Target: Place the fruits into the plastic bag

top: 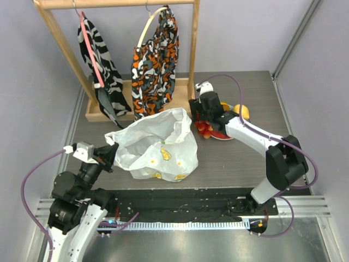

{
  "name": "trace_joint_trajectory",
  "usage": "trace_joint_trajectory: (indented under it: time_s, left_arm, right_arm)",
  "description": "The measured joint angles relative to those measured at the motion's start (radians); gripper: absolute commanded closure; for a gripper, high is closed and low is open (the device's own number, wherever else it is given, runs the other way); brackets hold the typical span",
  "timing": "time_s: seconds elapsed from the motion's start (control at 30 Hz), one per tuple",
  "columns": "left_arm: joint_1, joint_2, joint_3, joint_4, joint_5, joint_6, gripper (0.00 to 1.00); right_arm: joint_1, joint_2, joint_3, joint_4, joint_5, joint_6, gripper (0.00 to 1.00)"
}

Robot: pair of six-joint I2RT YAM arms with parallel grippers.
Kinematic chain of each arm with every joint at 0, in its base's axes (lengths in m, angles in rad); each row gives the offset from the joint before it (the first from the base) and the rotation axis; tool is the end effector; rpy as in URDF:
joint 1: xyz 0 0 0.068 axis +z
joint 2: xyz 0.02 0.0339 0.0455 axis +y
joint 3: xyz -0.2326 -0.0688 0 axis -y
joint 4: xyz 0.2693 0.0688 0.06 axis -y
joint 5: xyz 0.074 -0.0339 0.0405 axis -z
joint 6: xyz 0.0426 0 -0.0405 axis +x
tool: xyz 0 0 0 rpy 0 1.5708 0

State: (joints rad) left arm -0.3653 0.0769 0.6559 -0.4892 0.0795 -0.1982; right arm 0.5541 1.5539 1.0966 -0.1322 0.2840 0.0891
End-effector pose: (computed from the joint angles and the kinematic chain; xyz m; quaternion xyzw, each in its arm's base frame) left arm 0.0891 -0.0377 0.3394 0.0855 0.6693 -0.2308 0.7010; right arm 0.3292 0.1896 0.2171 -0.1363 0.8650 0.0290 0.4820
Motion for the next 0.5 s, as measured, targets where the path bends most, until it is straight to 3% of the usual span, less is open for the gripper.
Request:
trace_joint_trajectory:
  time_s: [0.13,0.5]
  left_arm:
    - [0.0,0.0,0.0,-0.001,0.0,0.0,1.0]
    - [0.0,0.003,0.0,-0.002,0.0,0.001,1.0]
  right_arm:
    - [0.002,0.064,0.063,-0.001,0.058,-0.025,0.3]
    - [0.107,0.084,0.085,0.004,0.137,-0.101,0.27]
